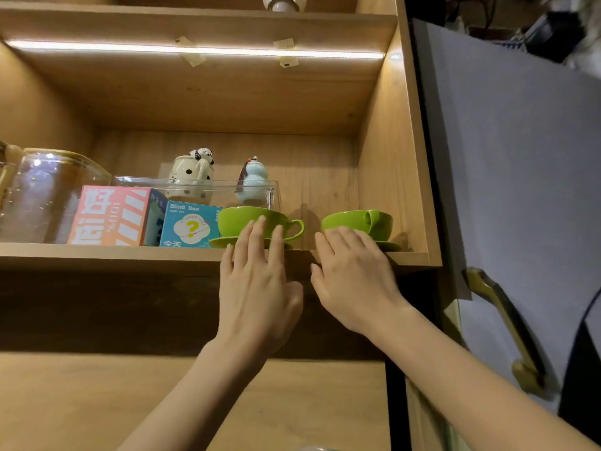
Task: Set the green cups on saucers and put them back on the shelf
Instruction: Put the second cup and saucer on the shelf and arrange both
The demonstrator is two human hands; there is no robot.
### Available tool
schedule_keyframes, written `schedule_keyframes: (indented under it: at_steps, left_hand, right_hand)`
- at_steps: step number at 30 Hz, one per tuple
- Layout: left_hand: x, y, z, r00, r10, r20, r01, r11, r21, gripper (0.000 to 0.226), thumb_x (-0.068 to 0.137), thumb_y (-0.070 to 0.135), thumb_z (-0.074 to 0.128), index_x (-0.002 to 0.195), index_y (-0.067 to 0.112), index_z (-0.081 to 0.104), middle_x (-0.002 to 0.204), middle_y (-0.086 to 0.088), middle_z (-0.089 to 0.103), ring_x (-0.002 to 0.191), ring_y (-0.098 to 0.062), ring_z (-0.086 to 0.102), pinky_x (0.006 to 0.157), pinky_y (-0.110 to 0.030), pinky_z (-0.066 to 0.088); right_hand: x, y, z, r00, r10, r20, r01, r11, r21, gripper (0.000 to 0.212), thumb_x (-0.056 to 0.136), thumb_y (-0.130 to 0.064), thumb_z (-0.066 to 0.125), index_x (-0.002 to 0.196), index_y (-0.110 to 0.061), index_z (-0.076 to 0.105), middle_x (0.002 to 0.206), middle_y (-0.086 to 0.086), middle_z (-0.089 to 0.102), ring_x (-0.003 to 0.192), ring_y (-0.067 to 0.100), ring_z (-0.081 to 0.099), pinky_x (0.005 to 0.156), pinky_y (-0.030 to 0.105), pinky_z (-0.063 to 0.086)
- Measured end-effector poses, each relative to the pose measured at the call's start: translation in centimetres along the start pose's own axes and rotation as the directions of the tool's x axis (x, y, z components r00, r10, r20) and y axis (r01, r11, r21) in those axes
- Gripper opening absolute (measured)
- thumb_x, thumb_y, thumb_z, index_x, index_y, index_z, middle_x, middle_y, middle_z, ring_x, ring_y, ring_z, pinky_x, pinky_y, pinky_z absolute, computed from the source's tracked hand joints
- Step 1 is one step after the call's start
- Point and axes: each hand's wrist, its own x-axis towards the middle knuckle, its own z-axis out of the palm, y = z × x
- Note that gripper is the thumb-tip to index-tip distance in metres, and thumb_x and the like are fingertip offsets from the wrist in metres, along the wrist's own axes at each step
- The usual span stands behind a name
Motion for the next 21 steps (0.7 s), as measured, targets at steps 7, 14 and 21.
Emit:
schedule_keyframes:
  at_steps: [7,14,21]
  left_hand:
    - [0.2,3.2,0.8,0.946,0.248,0.207,-0.213,0.961,-0.174,0.075,0.084,0.029,0.042,0.146,0.021,0.001,0.157,0.001,0.01,0.144,-0.012,0.005,0.119,-0.035,0.006]
    - [2.8,3.6,1.7,0.945,0.165,0.283,-0.146,0.985,-0.087,0.075,0.086,0.035,0.041,0.145,0.013,0.0,0.158,-0.005,0.006,0.145,-0.016,0.002,0.118,-0.035,0.0]
    - [3.1,3.4,2.2,0.967,0.164,0.197,-0.144,0.983,-0.11,0.067,0.084,0.031,0.044,0.143,0.012,0.017,0.152,-0.006,0.027,0.143,-0.017,0.016,0.118,-0.035,0.008]
  right_hand:
    - [-0.9,2.4,-1.1,0.992,-0.015,0.127,0.008,0.999,0.052,0.05,0.095,-0.022,0.039,0.142,-0.007,0.026,0.145,0.012,0.034,0.134,0.026,0.031,0.116,0.038,0.023]
    - [-1.5,5.0,-0.8,1.0,0.009,-0.009,-0.006,0.946,0.323,0.042,0.094,-0.021,0.042,0.134,-0.011,0.041,0.135,0.006,0.041,0.126,0.016,0.038,0.102,0.022,0.036]
    - [-2.0,8.0,-0.3,0.997,0.074,0.001,-0.064,0.843,0.534,0.042,0.09,-0.009,0.048,0.131,-0.019,0.045,0.135,-0.002,0.044,0.113,-0.001,0.035,0.08,-0.008,0.024]
